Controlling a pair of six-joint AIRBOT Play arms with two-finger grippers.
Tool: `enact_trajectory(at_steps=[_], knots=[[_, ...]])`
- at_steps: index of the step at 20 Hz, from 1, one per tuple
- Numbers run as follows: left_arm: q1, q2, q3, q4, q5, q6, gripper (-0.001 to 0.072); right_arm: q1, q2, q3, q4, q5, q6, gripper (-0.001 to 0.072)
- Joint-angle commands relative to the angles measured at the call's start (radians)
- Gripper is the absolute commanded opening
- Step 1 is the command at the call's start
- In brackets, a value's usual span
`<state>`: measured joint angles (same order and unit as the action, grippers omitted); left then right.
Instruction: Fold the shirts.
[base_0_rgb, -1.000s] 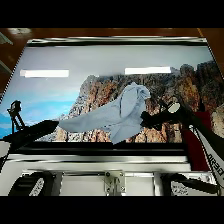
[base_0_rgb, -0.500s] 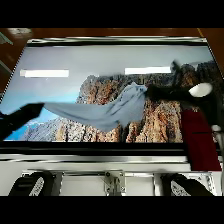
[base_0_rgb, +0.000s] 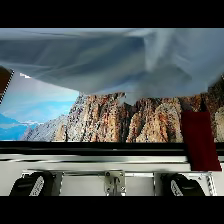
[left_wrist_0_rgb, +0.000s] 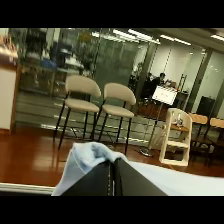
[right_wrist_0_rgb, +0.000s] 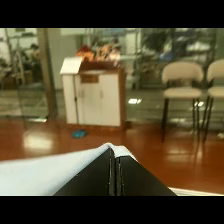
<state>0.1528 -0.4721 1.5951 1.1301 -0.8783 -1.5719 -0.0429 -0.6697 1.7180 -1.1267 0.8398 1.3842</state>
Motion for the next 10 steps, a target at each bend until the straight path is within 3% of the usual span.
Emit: enact_trajectory(at_steps=[1,4,7,10], knots=[[0.004,-0.001,0.161,0.086,-0.275,-0.092,0.0033,-0.002,0.099,0.049,-0.178,0.15,0.128,0.0057],[0.004,-0.006,0.129,0.154,-0.489,-0.089,0.0035,-0.002,0.099,0.049,-0.246,0.412,0.166,0.0057],[0.003,-0.011,-0.007,0.188,-0.517,-0.072,0.0035,-0.002,0.022,0.048,-0.225,0.695,0.175,0.0057],[0.003,-0.056,-0.2,0.188,-0.515,-0.023,0.0035,-0.002,-0.079,-0.035,-0.225,0.818,0.176,0.0057]])
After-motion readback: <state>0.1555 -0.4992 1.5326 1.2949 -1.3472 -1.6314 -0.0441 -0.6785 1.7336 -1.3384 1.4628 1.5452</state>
